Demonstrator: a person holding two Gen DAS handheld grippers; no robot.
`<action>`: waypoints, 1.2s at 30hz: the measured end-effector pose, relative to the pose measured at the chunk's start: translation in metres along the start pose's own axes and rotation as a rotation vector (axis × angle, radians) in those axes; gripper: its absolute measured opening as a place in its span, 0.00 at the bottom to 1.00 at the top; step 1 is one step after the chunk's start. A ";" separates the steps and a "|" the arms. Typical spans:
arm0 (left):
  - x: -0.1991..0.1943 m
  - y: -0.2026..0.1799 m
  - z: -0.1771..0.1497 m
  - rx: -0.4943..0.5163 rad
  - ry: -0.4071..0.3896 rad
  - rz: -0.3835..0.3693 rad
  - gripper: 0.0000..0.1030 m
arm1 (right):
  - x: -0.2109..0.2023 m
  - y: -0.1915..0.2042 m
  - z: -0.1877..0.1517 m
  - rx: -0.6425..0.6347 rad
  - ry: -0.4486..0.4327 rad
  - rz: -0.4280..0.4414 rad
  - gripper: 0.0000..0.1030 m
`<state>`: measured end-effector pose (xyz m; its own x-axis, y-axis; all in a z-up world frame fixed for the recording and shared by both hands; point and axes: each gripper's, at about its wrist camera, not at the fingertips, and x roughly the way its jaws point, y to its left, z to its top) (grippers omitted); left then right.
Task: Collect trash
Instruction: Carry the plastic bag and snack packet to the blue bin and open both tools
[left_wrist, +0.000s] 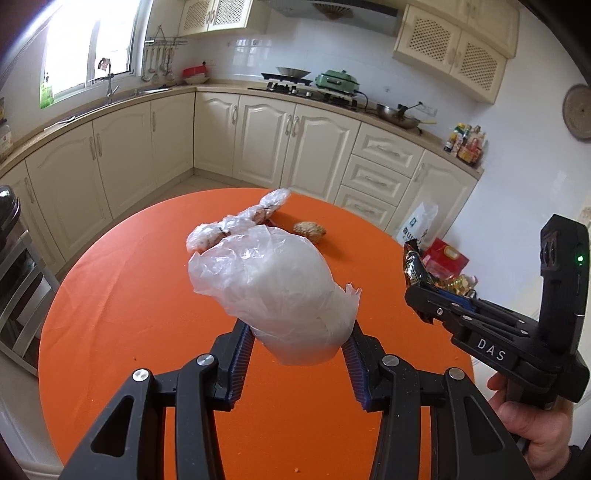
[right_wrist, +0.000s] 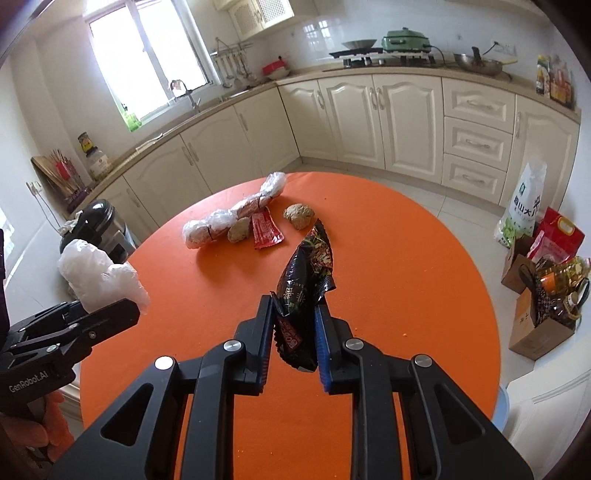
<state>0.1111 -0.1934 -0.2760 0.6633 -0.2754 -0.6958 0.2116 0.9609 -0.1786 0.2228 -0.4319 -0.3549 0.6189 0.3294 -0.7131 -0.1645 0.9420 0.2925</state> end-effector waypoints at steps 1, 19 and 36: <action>-0.003 -0.006 0.001 0.011 -0.008 -0.005 0.41 | -0.010 -0.002 0.001 0.000 -0.020 -0.002 0.20; -0.017 -0.159 -0.009 0.260 -0.050 -0.246 0.41 | -0.173 -0.112 -0.018 0.103 -0.221 -0.220 0.20; 0.117 -0.307 -0.003 0.487 0.238 -0.373 0.41 | -0.173 -0.263 -0.108 0.418 -0.108 -0.369 0.20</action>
<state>0.1214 -0.5207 -0.3047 0.3175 -0.5201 -0.7929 0.7345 0.6638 -0.1413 0.0759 -0.7298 -0.3778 0.6564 -0.0456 -0.7530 0.3818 0.8810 0.2793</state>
